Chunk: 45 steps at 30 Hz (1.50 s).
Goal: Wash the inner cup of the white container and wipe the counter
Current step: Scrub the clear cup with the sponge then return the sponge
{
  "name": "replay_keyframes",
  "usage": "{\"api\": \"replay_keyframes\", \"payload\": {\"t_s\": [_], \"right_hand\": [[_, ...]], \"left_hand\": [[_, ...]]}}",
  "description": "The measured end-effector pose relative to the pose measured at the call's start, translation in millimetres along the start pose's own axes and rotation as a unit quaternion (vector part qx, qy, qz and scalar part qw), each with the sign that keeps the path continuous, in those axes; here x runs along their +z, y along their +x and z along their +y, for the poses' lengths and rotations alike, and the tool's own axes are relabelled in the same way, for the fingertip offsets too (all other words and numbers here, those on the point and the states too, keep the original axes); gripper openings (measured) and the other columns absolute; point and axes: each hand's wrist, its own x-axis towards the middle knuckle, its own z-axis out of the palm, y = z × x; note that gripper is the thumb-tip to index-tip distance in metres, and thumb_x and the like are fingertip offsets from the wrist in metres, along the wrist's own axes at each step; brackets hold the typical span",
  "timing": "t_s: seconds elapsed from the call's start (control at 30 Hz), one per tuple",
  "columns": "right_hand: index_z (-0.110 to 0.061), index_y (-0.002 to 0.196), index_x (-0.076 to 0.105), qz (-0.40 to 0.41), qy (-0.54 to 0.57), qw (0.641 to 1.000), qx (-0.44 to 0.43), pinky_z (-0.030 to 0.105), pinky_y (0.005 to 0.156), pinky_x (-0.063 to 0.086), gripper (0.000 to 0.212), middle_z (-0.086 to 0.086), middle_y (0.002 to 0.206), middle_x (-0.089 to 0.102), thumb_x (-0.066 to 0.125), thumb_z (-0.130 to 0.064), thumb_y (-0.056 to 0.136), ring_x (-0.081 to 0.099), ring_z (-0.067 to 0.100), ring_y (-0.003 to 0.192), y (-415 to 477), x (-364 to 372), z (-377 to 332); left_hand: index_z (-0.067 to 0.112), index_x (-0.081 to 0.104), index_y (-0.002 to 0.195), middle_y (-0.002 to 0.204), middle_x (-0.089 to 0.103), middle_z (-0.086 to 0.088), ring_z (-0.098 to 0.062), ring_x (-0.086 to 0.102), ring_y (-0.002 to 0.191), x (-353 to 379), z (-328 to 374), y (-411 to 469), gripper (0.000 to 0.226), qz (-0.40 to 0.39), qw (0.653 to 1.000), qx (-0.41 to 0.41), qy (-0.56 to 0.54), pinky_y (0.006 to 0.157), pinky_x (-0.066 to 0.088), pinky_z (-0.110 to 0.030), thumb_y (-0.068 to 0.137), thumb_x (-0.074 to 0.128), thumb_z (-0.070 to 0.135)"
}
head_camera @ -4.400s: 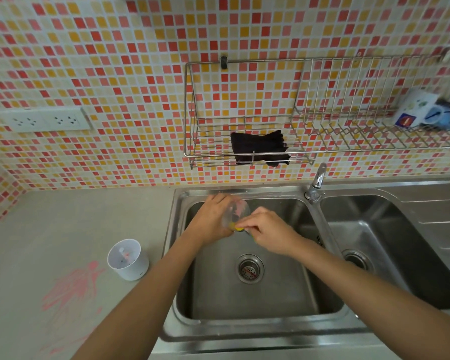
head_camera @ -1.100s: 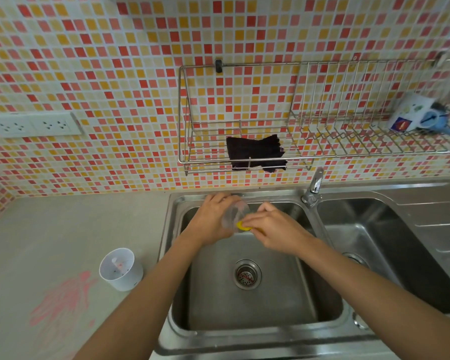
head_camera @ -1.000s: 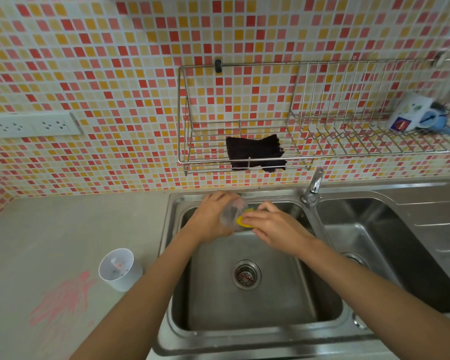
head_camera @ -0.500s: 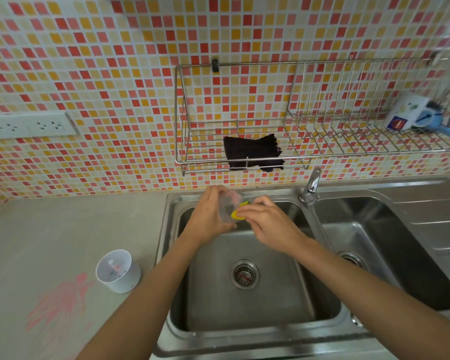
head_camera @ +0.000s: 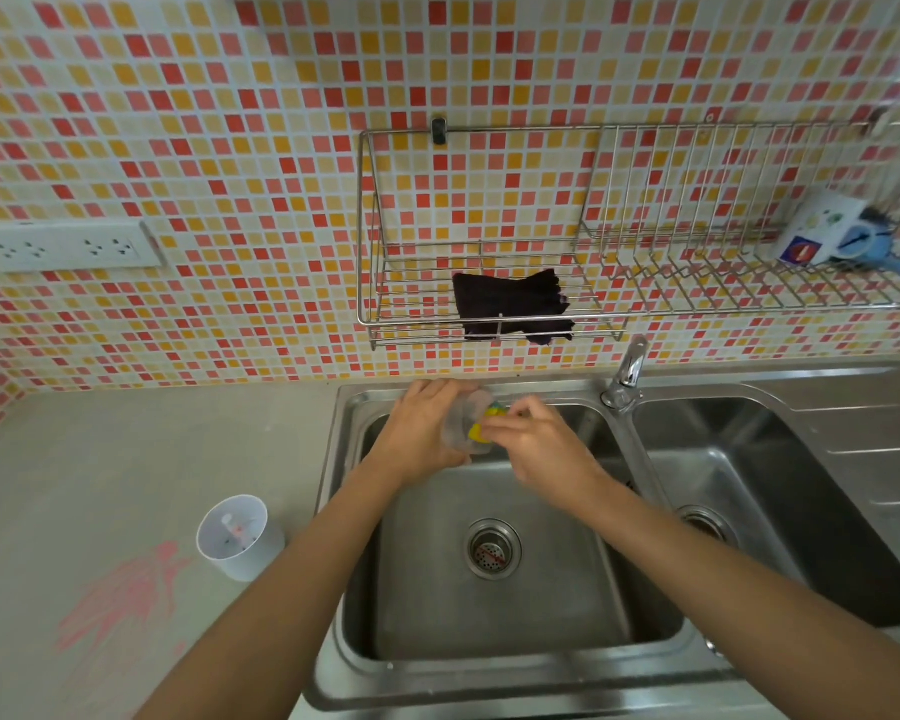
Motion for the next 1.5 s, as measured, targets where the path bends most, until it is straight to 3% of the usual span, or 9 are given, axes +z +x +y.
{"api": "replay_keyframes", "payload": {"t_s": [0.1,0.17,0.33,0.73,0.93,1.17,1.3,1.37,1.5], "right_hand": [[-0.02,0.114,0.07,-0.009,0.147,0.981,0.122,0.021,0.087,0.039,0.03,-0.011,0.095,0.066,0.059,-0.006,0.09,0.046,0.014,0.095,-5,5,-19],[-0.019,0.115,0.07,-0.017,0.126,0.987,0.098,0.015,0.084,0.034,0.03,-0.021,0.087,0.053,0.058,-0.006,0.091,0.046,0.012,0.095,-7,4,-19],[-0.018,0.11,0.071,-0.035,-0.031,0.998,-0.04,0.038,0.076,0.051,0.041,-0.009,0.106,0.071,0.073,0.001,0.073,0.053,0.024,0.094,3,-6,12],[-0.018,0.103,0.071,-0.033,0.017,0.998,-0.053,0.025,0.073,0.051,0.028,-0.008,0.107,0.07,0.076,-0.011,0.077,0.052,0.02,0.087,-8,0,12],[-0.015,0.1,0.073,-0.018,0.008,0.999,-0.05,0.029,0.074,0.053,0.027,-0.005,0.103,0.072,0.077,-0.008,0.075,0.054,0.021,0.09,1,-4,10],[-0.018,0.113,0.069,-0.018,0.07,0.997,0.008,0.021,0.089,0.041,0.028,-0.006,0.114,0.069,0.065,-0.009,0.087,0.049,0.015,0.101,0,-2,4],[-0.021,0.114,0.07,-0.056,0.114,0.991,0.042,0.02,0.091,0.037,0.029,-0.007,0.11,0.07,0.06,-0.008,0.089,0.048,0.013,0.102,4,0,4],[-0.02,0.109,0.072,-0.072,0.066,0.995,-0.012,0.026,0.087,0.043,0.031,-0.009,0.105,0.071,0.066,-0.004,0.083,0.049,0.015,0.096,7,-3,5],[-0.018,0.105,0.072,-0.051,-0.088,0.991,-0.087,0.035,0.074,0.049,0.039,-0.009,0.104,0.071,0.079,-0.008,0.068,0.055,0.022,0.096,10,-9,16]], "left_hand": [[0.028,0.045,0.133,0.133,0.052,0.008,-0.017,0.041,0.122,0,-1,1,0.079,-0.003,1.0,0.01,0.008,0.099,0.043,-0.041,0.064,0.082,0.04],[0.027,0.045,0.132,0.133,0.052,0.007,-0.017,0.042,0.122,1,0,1,0.075,-0.014,1.0,0.016,0.005,0.098,0.044,-0.041,0.067,0.08,0.04],[0.025,0.045,0.135,0.134,0.051,0.006,-0.016,0.041,0.123,-2,5,0,0.076,-0.018,1.0,0.025,-0.004,0.1,0.04,-0.031,0.068,0.081,0.036],[0.017,0.045,0.136,0.137,0.05,0.003,-0.012,0.042,0.126,-4,7,-3,0.077,-0.039,0.997,0.006,-0.065,0.094,0.023,-0.012,0.069,0.082,0.026],[0.019,0.037,0.137,0.135,0.047,0.003,-0.015,0.042,0.125,9,6,-5,0.088,-0.026,0.988,-0.044,-0.147,0.105,0.037,-0.031,0.063,0.084,0.028],[0.014,0.041,0.128,0.125,0.04,-0.001,-0.009,0.042,0.11,15,2,-4,0.089,0.05,0.991,-0.046,-0.113,0.09,0.041,-0.02,0.056,0.09,0.033],[0.021,0.047,0.131,0.131,0.05,0.002,-0.017,0.041,0.121,9,-2,-1,0.085,0.028,0.998,-0.011,-0.051,0.102,0.04,-0.039,0.058,0.082,0.047],[0.025,0.046,0.133,0.134,0.05,0.004,-0.018,0.039,0.125,8,0,-1,0.083,0.008,0.999,-0.003,-0.038,0.103,0.04,-0.041,0.06,0.079,0.046],[0.023,0.045,0.135,0.135,0.048,0.004,-0.015,0.036,0.126,5,4,0,0.082,-0.01,0.999,0.024,-0.034,0.1,0.031,-0.023,0.063,0.084,0.028]]}}
